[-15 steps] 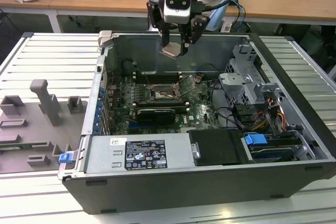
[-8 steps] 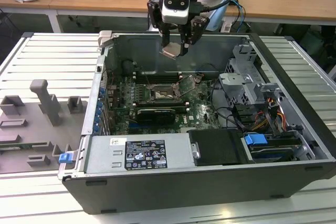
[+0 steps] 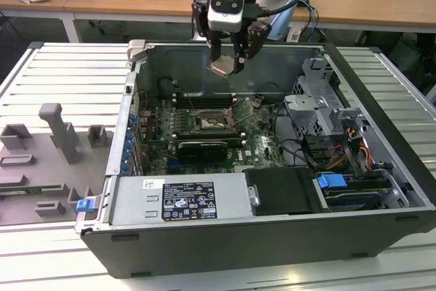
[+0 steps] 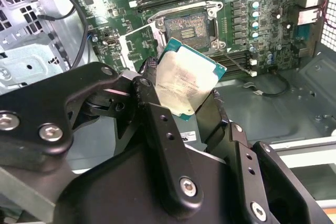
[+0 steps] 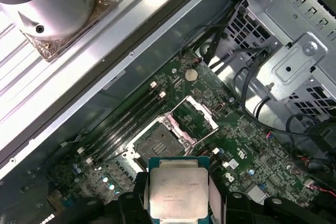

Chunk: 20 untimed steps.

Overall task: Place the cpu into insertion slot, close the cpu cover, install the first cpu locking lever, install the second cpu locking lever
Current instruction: 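Place the cpu into insertion slot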

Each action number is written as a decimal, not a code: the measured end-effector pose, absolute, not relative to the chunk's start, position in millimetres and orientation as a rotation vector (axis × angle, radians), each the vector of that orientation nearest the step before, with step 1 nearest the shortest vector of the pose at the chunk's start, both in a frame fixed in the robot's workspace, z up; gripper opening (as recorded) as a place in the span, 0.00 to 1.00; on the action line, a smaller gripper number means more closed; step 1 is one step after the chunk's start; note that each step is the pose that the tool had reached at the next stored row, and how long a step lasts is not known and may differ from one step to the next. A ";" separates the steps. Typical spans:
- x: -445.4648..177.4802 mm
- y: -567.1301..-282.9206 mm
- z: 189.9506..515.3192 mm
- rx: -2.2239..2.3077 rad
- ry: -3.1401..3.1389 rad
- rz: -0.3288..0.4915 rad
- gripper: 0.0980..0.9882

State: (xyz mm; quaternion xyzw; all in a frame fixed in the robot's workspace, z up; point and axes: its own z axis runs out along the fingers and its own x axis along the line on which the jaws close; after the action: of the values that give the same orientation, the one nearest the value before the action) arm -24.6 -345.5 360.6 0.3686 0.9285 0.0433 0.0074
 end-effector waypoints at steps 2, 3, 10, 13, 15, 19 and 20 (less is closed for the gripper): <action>-24.6 -345.5 360.3 1.164 2.899 0.135 0.50; -24.6 -345.5 360.2 1.171 2.896 0.135 0.50; -24.6 -345.5 359.0 1.217 2.876 0.134 0.50; -24.6 -345.5 358.5 1.232 2.869 0.134 0.50; -24.6 -345.5 358.1 1.248 2.862 0.134 0.50; -24.6 -345.5 357.4 1.279 2.847 0.134 0.50; -24.6 -345.5 357.2 1.288 2.843 0.134 0.50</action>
State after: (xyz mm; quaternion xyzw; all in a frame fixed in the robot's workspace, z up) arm -24.6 -345.5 357.2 0.4124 0.9099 0.0428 0.0090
